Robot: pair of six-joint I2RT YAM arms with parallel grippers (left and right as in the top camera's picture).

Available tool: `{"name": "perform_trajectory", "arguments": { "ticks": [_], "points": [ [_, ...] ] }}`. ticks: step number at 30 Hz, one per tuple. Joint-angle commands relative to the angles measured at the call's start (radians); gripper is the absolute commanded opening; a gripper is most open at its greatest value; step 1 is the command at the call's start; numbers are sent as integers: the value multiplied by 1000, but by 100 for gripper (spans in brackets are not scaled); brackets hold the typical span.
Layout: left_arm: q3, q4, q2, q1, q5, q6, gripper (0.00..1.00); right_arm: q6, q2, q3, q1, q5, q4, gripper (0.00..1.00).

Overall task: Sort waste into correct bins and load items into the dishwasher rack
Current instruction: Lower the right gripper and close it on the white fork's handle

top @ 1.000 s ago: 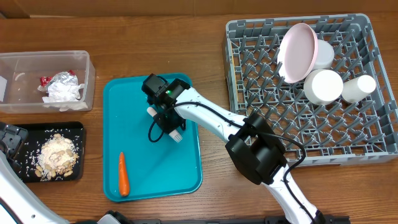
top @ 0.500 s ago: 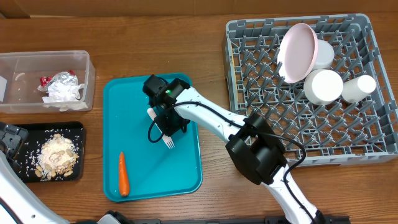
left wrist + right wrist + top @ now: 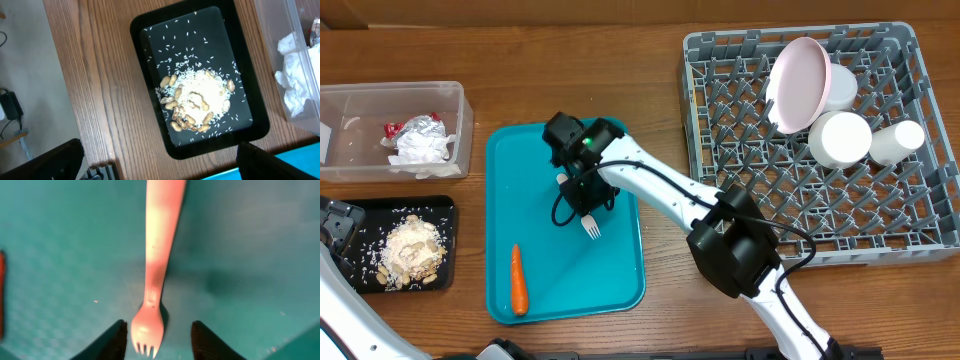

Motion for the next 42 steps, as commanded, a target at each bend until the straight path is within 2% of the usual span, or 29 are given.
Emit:
{"name": "perform_trajectory", "arguments": {
  "ticks": [1, 10, 21, 27, 31, 33, 35, 38, 42],
  "points": [
    [21, 0, 3, 1, 4, -10, 100, 21, -1, -63, 29, 45, 23, 49],
    [21, 0, 3, 1, 4, -10, 100, 41, -1, -81, 54, 57, 53, 49],
    [21, 0, 3, 1, 4, -10, 100, 105, -1, -167, 94, 160, 106, 49],
    [21, 0, 3, 1, 4, -10, 100, 118, -1, -168, 96, 163, 100, 30],
    [21, 0, 3, 1, 4, -10, 100, 134, -1, -168, 96, 164, 77, 29],
    [21, 0, 3, 1, 4, -10, 100, 137, -1, -168, 96, 163, 69, 34],
    [21, 0, 3, 1, 4, -10, 100, 137, -1, -168, 97, 163, 64, 33],
    [21, 0, 3, 1, 4, -10, 100, 137, -1, -168, 99, 162, 66, 18],
    [21, 0, 3, 1, 4, -10, 100, 136, -1, -160, 98, 113, 62, 6]
  ]
}}
